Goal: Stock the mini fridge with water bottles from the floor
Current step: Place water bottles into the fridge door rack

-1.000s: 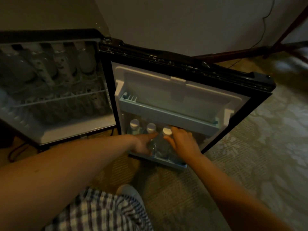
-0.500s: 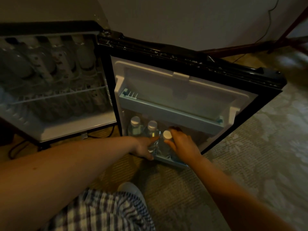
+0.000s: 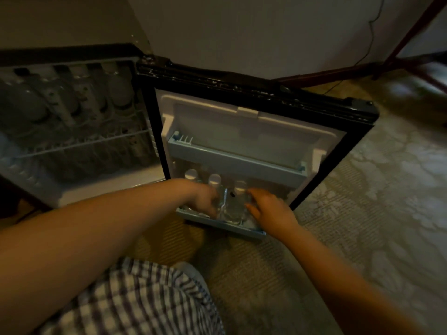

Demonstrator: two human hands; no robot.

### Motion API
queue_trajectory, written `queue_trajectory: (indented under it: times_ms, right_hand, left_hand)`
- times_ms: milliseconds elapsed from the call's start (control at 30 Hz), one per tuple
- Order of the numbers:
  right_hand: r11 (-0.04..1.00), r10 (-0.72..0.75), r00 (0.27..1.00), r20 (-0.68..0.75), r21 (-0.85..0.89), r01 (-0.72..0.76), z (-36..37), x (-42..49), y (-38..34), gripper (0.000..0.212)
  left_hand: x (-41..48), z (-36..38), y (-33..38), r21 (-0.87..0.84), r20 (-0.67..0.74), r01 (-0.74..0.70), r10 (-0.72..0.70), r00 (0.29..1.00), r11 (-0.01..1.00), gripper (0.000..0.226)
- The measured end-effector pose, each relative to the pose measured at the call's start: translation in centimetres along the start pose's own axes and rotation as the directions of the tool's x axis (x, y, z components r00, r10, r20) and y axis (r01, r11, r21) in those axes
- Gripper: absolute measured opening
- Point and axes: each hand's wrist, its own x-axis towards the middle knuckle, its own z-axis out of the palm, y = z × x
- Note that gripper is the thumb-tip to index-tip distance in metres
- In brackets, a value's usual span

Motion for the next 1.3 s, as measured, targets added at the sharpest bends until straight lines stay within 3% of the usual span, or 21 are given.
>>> queue_trajectory:
  times_ms: [100, 300, 433, 600, 800, 900, 1000, 1133, 1300]
  right_hand:
    - [0.998, -0.057, 0.998, -0.023, -0.019, 0.056, -1.6, -3.1, 0.4, 0.035]
    - [0.999, -0.044, 0.998, -0.053, 0.023, 0.045, -6.3, -10.2, 2.9, 0.031]
    - [0.998, 0.040, 0.991, -0.128, 0.062, -0.032, -9.3, -18.5, 7.6, 0.029]
    - [0.987, 0.082, 0.980, -0.182, 0.154, -0.054, -9.8, -20.3, 9.3, 0.027]
    - [0.922, 0.307, 0.933, -0.186, 0.303, -0.242, -7.5, -28.1, 15.6, 0.027]
    - [0.849, 0.444, 0.882, -0.155, 0.386, -0.360, -5.1, -31.5, 18.7, 0.027]
    - [0.744, 0.605, 0.786, -0.127, 0.443, -0.500, -1.3, -33.9, 21.6, 0.029]
    - [0.643, 0.707, 0.706, 0.040, 0.380, -0.665, 4.9, -34.6, 24.1, 0.049]
    - [0.548, 0.804, 0.593, 0.046, 0.332, -0.768, 8.8, -33.6, 25.4, 0.058]
  left_hand:
    - [-1.9, -2.3, 2.0, 0.002, -0.045, -0.017, 0.017, 0.999, 1.000, 0.062]
    - [-5.6, -3.9, 8.8, -0.009, -0.164, -0.186, 0.182, 0.969, 0.982, 0.059]
    - [-8.3, -1.8, 18.3, 0.050, -0.127, -0.315, 0.319, 0.939, 0.948, 0.057]
    - [-8.2, 0.8, 20.8, 0.034, -0.102, -0.318, 0.320, 0.942, 0.947, 0.056]
    - [-6.3, 7.6, 27.2, -0.096, -0.088, -0.380, 0.373, 0.924, 0.920, 0.053]
    - [-4.6, 11.9, 29.0, -0.220, -0.113, -0.395, 0.379, 0.918, 0.892, 0.045]
    - [-2.8, 15.9, 30.8, -0.324, -0.111, -0.374, 0.357, 0.927, 0.869, 0.038]
    - [-1.2, 21.0, 31.4, -0.488, -0.108, -0.302, 0.287, 0.952, 0.819, 0.013]
    - [-0.1, 24.5, 29.8, -0.478, -0.039, -0.207, 0.215, 0.976, 0.853, 0.015]
